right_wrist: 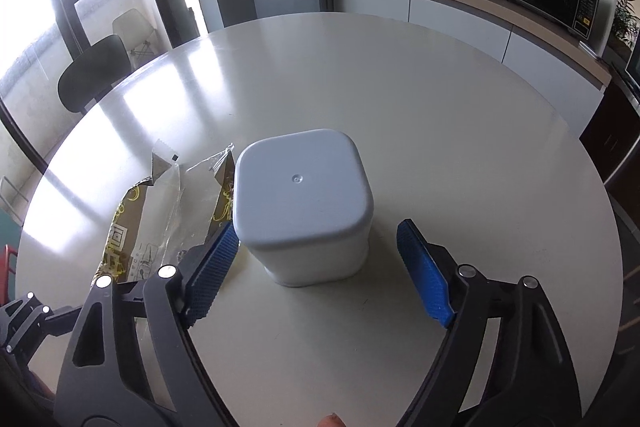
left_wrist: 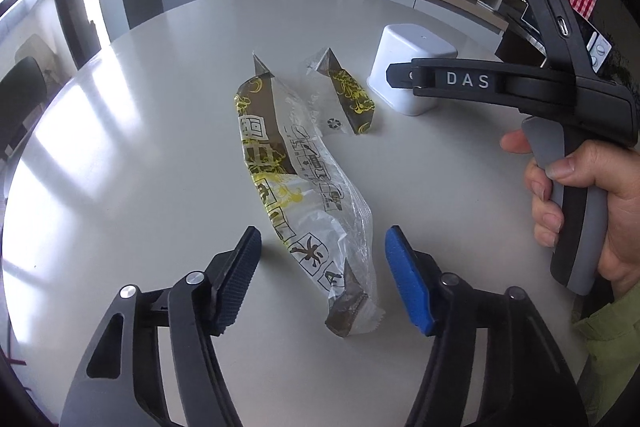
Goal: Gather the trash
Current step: 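Grasp the yellow-printed snack wrapper with left tool while right tool grasps white box, then carry the snack wrapper and white box down over the blue wastebasket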
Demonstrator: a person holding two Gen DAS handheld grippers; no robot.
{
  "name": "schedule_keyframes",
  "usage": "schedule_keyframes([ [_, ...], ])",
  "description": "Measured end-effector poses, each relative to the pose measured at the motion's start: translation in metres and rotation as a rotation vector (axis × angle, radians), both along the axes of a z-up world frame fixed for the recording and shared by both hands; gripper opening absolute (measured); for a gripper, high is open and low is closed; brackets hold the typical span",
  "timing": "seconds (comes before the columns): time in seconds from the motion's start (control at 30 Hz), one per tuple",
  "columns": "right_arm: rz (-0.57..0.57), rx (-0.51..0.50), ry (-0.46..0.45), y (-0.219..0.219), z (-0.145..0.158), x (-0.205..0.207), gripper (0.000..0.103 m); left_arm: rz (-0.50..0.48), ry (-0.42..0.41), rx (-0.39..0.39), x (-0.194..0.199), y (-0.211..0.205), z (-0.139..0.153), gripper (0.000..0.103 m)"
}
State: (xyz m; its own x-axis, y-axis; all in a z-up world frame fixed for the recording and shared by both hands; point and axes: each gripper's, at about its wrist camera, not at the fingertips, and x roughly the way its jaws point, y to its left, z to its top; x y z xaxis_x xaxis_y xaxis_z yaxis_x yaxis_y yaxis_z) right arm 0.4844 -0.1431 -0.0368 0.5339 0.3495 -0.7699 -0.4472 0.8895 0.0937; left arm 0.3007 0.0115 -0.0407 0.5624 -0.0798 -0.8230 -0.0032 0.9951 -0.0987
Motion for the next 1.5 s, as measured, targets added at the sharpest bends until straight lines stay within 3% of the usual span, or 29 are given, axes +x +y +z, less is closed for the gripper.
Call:
schedule_keyframes([
  [0.03, -0.004, 0.01, -0.006, -0.001, 0.0, 0.0, 0.072, -0.005, -0.001, 0.006, 0.0, -0.001, 0.0, 0.056],
  [0.1, 0.003, 0.01, -0.008, 0.0, -0.001, -0.001, 0.061, -0.005, -0.006, 0.029, -0.003, -0.002, 0.001, 0.038],
  [0.13, 0.007, 0.006, 0.001, 0.001, -0.002, 0.0, 0.057, -0.009, -0.008, 0.031, -0.004, -0.002, 0.001, 0.034],
  [0.2, 0.006, -0.006, -0.006, 0.003, -0.002, -0.003, 0.056, -0.014, -0.01, 0.028, -0.008, -0.001, 0.001, 0.018],
  [0.3, 0.008, -0.015, -0.025, 0.005, 0.001, -0.011, 0.056, -0.004, -0.027, -0.003, -0.016, 0.005, 0.004, 0.014],
  [0.63, 0.023, -0.015, -0.108, -0.006, 0.028, -0.069, 0.056, 0.019, -0.112, -0.067, -0.066, 0.018, 0.029, 0.012],
  [1.1, 0.027, 0.031, -0.121, -0.03, 0.03, -0.174, 0.056, 0.04, -0.176, -0.045, -0.131, 0.019, 0.043, 0.012],
  [1.5, 0.016, 0.075, -0.156, -0.064, 0.04, -0.265, 0.056, -0.043, -0.21, -0.087, -0.208, 0.016, 0.052, 0.012],
])
